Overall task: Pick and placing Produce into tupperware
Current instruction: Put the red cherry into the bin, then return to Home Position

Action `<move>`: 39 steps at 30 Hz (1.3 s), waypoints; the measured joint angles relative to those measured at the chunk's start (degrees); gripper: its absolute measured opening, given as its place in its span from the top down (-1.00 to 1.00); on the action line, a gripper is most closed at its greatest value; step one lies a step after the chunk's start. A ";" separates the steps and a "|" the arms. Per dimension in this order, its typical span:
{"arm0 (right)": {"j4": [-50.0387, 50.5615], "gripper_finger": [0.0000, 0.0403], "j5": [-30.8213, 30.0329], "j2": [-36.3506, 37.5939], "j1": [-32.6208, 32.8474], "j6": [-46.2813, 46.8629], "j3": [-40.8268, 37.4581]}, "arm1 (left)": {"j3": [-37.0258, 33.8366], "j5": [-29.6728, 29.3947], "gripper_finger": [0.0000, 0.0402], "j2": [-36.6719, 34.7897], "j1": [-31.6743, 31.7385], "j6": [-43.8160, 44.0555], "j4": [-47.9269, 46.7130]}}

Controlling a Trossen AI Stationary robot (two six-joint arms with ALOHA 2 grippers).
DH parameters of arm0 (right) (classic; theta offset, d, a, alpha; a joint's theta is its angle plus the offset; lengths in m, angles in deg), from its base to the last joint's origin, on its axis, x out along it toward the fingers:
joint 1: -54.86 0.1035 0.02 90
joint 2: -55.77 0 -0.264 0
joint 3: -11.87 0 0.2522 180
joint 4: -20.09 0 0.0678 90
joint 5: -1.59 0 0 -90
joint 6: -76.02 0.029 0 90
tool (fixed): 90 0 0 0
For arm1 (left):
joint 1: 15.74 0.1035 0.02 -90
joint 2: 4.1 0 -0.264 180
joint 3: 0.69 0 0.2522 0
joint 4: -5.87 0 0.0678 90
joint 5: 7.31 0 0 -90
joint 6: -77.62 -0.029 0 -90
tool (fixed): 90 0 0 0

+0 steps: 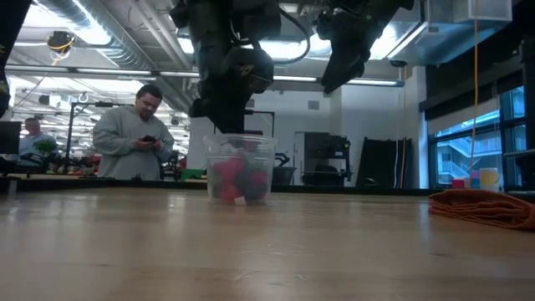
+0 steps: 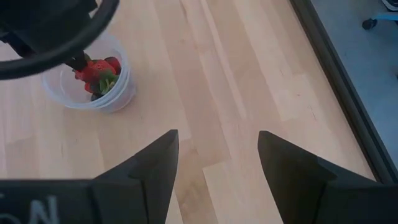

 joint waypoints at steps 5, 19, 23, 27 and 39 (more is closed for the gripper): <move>-0.02 -0.11 0.00 0.00 0.00 0.02 0.00 | 0.00 0.02 1.00 0.01 -0.02 -0.02 0.04; -0.04 -0.11 0.00 0.00 0.00 0.00 0.00 | 0.00 0.19 0.66 0.01 0.09 0.01 0.04; -0.02 -0.11 0.00 0.00 0.00 0.07 0.00 | -0.01 0.11 0.41 -0.48 0.09 0.21 -0.25; -0.15 -0.11 0.00 1.42 0.01 0.23 -0.02 | -0.02 -4.07 0.28 -5.88 0.07 -1.96 -0.53; -16.80 -0.11 1.03 22.65 0.83 0.22 -9.01 | -10.86 -23.09 0.26 -36.70 -2.60 -17.59 18.83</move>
